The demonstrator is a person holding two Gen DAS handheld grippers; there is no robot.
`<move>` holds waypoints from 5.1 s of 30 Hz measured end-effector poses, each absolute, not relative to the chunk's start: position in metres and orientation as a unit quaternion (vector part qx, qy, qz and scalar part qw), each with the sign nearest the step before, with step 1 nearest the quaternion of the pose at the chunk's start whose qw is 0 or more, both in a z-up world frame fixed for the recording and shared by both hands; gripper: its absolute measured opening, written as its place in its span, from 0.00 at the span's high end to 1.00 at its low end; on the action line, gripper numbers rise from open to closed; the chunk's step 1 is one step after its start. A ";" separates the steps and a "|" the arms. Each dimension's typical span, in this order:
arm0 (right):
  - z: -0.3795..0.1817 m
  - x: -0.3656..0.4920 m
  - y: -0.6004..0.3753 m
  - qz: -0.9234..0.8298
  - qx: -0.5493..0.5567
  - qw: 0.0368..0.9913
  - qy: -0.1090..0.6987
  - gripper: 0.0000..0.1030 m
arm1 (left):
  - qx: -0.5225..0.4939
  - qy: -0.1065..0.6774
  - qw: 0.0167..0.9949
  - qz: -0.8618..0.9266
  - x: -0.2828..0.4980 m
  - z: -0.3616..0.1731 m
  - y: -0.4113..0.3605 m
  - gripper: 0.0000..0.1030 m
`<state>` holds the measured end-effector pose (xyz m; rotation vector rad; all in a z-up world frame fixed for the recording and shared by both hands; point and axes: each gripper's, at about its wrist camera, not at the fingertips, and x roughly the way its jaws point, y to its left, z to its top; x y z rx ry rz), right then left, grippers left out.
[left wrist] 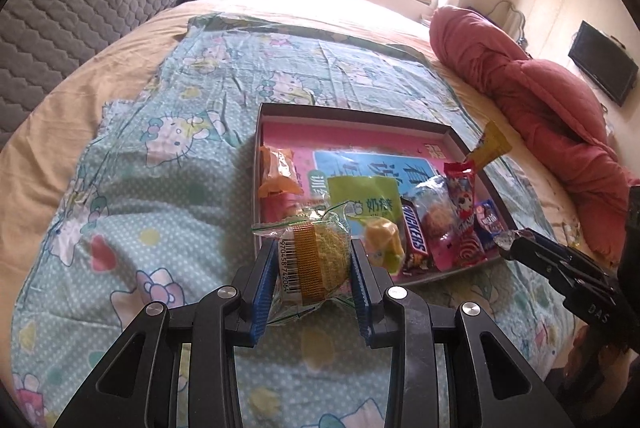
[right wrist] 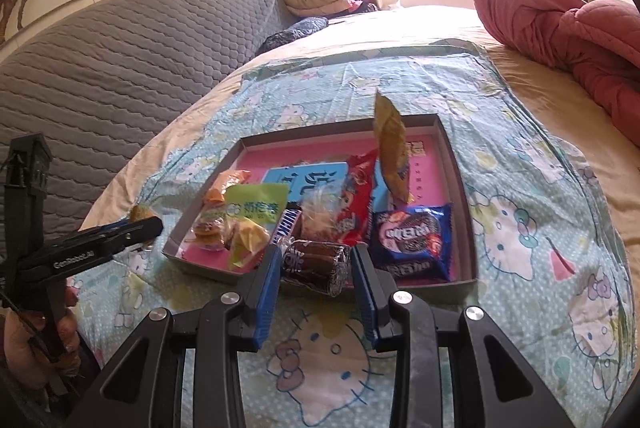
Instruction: Organize snacks
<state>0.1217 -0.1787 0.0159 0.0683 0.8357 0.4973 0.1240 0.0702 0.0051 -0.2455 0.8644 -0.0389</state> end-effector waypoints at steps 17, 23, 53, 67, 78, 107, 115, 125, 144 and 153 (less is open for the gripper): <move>0.008 0.139 -0.156 0.251 0.030 0.879 0.405 0.65 | -0.103 0.439 0.892 -0.034 0.149 -0.016 0.037 0.65; 0.004 0.146 -0.154 0.250 0.032 0.877 0.408 0.65 | -0.100 0.445 0.889 -0.039 0.154 -0.022 0.030 0.65; -0.016 0.157 -0.138 0.242 0.008 0.870 0.430 0.65 | -0.097 0.444 0.889 -0.056 0.162 -0.024 0.021 0.65; -0.013 0.155 -0.140 0.239 0.004 0.874 0.423 0.65 | -0.098 0.443 0.889 -0.067 0.160 -0.021 0.017 0.53; -0.010 0.158 -0.148 0.225 0.009 0.878 0.422 0.62 | -0.096 0.442 0.889 -0.068 0.160 -0.019 0.015 0.43; -0.001 0.160 -0.168 0.169 0.011 0.900 0.402 0.35 | -0.093 0.427 0.897 -0.069 0.150 -0.006 0.016 0.23; 0.009 0.147 -0.177 0.164 0.011 0.910 0.382 0.24 | -0.086 0.409 0.906 -0.063 0.134 0.006 0.019 0.22; 0.024 0.120 -0.182 0.163 -0.004 0.919 0.359 0.06 | -0.078 0.393 0.916 -0.035 0.099 0.019 0.024 0.21; 0.028 0.046 -0.180 0.151 -0.011 0.909 0.388 0.02 | -0.075 0.419 0.905 -0.022 0.022 0.025 0.009 0.21; 0.025 0.025 -0.190 0.130 -0.011 0.906 0.403 0.02 | -0.075 0.434 0.898 -0.014 0.005 0.022 0.010 0.21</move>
